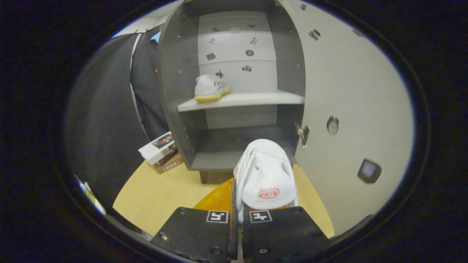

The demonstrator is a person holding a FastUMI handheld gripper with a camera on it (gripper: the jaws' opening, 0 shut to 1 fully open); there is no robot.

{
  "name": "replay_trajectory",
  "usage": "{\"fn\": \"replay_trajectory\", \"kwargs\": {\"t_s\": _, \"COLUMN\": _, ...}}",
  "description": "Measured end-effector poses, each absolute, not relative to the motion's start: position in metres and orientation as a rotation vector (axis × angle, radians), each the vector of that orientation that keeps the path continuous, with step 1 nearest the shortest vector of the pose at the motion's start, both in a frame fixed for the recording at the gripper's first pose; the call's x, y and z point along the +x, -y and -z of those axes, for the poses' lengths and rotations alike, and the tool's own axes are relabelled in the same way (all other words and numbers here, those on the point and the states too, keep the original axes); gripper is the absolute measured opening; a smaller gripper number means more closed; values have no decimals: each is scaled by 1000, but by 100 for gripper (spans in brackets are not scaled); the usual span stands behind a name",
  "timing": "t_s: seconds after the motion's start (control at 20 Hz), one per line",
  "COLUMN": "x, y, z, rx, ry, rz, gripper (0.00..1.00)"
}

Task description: Open the shoe cabinet door, grab the shoes and put them into the shoe cabinet, then close the shoe cabinet door.

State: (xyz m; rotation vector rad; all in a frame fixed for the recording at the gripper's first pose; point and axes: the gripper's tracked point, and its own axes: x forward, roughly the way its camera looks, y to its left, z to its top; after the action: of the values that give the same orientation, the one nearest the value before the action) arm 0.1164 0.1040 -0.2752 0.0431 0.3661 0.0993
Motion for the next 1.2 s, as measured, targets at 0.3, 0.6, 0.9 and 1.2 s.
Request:
{"fn": "replay_trajectory", "kwargs": {"t_s": 0.3, "x": 167, "y": -96, "z": 185, "rx": -7, "ry": -259, "rz": -84, "gripper": 8}}
{"fn": "replay_trajectory", "kwargs": {"t_s": 0.6, "x": 242, "y": -83, "z": 133, "rx": -72, "ry": -207, "rz": -75, "gripper": 8}}
{"fn": "replay_trajectory", "kwargs": {"t_s": 0.9, "x": 325, "y": -80, "z": 112, "rx": -117, "ry": -205, "rz": -83, "gripper": 8}}
{"fn": "replay_trajectory", "kwargs": {"t_s": 1.2, "x": 391, "y": -92, "z": 122, "rx": -167, "ry": -258, "rz": -97, "gripper": 8}}
